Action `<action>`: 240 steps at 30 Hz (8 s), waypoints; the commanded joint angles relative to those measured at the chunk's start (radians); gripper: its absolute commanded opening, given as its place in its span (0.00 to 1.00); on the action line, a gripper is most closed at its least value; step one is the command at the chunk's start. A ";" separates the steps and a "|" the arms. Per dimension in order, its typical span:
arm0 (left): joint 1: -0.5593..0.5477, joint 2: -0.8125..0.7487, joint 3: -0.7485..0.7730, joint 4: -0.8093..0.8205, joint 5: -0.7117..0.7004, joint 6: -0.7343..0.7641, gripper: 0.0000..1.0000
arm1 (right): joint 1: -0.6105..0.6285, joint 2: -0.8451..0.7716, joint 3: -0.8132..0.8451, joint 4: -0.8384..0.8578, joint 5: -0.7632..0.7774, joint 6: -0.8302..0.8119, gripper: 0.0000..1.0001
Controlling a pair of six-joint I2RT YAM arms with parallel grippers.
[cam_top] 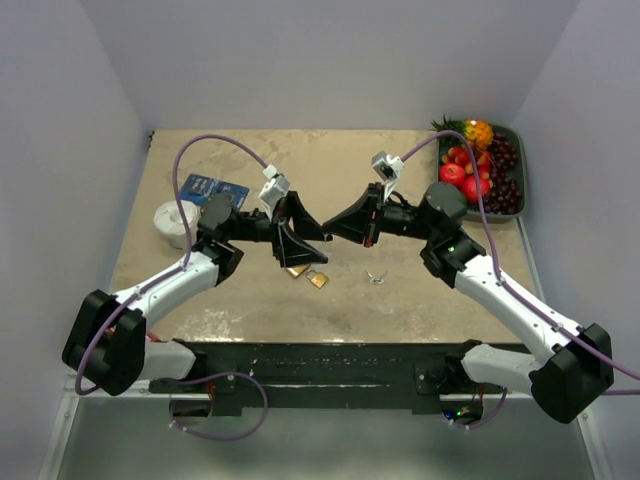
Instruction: Unlock with the key
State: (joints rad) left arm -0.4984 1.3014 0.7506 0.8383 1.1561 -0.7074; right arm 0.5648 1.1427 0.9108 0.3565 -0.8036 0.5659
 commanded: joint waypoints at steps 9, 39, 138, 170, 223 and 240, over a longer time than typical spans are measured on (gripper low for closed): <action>-0.011 0.024 -0.034 0.303 0.040 -0.164 0.44 | 0.009 -0.008 0.013 0.019 0.010 -0.017 0.00; -0.011 0.098 -0.020 0.263 0.031 -0.161 0.73 | 0.010 -0.058 0.014 -0.059 0.072 -0.072 0.00; -0.114 0.088 -0.020 0.765 -0.098 -0.426 0.50 | 0.020 -0.081 0.016 0.118 -0.117 0.126 0.00; -0.126 0.038 -0.060 0.733 -0.067 -0.414 0.01 | 0.018 -0.095 0.026 0.007 -0.054 0.054 0.00; -0.158 -0.028 0.239 -1.286 -0.211 0.821 0.00 | 0.172 0.034 0.005 -0.461 0.146 -0.307 0.31; -0.158 -0.027 0.245 -1.285 -0.205 0.827 0.00 | 0.173 0.015 -0.023 -0.458 0.150 -0.304 0.23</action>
State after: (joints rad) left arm -0.6506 1.2884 0.9672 -0.4469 0.9234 0.0986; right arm 0.7330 1.1790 0.8913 -0.1436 -0.6640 0.2596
